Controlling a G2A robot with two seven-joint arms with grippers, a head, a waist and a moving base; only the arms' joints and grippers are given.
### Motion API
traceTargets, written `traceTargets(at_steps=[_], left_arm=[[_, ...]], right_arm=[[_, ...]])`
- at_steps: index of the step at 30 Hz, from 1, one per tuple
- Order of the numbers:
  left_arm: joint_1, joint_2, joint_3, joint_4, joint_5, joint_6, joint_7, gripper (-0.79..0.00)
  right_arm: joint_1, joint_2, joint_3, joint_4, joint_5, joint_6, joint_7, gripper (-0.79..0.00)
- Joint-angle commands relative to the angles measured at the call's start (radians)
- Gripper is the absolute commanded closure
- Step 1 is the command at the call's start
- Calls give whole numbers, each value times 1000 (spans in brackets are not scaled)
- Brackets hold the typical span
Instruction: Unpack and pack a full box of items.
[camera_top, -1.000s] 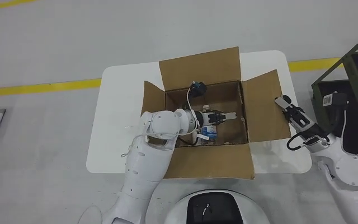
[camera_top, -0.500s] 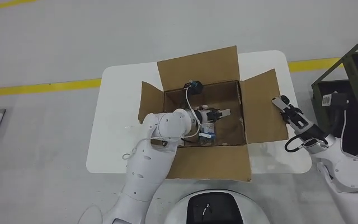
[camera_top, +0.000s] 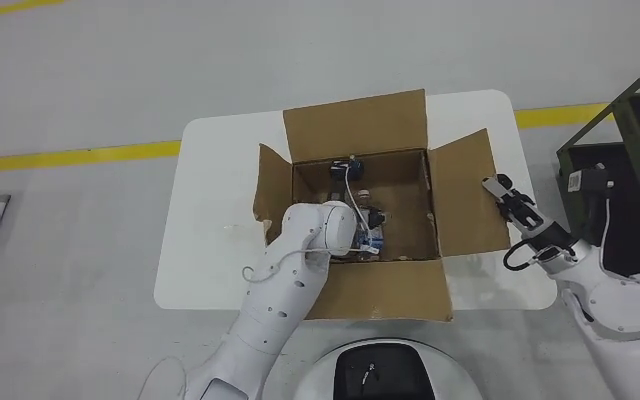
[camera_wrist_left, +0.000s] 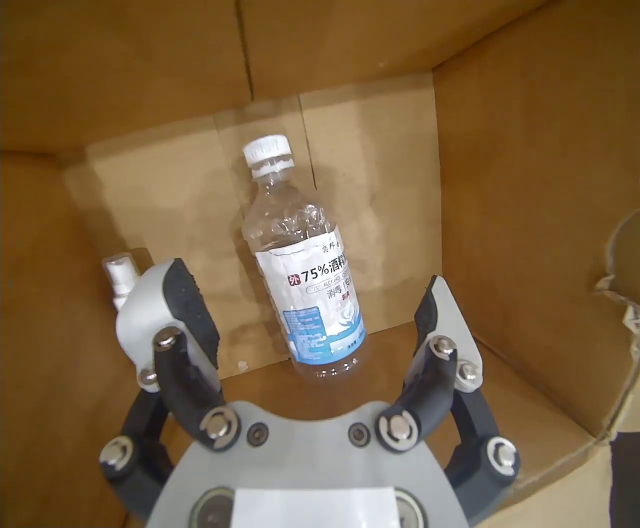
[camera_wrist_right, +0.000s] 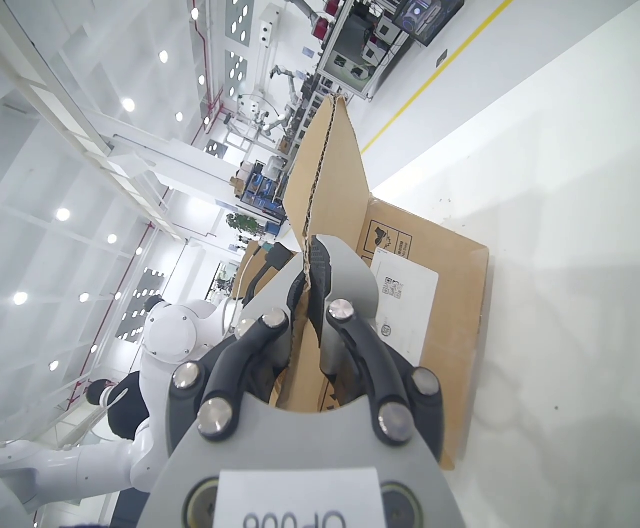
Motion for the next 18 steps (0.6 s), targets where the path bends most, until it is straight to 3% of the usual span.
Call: traceTargets(at_steps=[1, 7, 15, 17, 18], left_arm=[[-10, -5, 20, 33, 9, 0, 7, -785], [-46, -25, 78, 129, 64, 27, 33, -785], [-68, -45, 98, 204, 72, 38, 71, -785], [-69, -49, 100, 214, 71, 37, 75, -665], [-70, -51, 101, 218, 71, 36, 75, -653]], right_arm=[[2, 0, -1, 2, 0, 0, 0, 0], [5, -2, -2, 3, -1, 0, 3, 0], [-3, -3, 3, -1, 1, -4, 4, 0], [-3, -3, 4, 0, 2, -4, 6, 0], [-3, -3, 4, 1, 2, -5, 7, 0]])
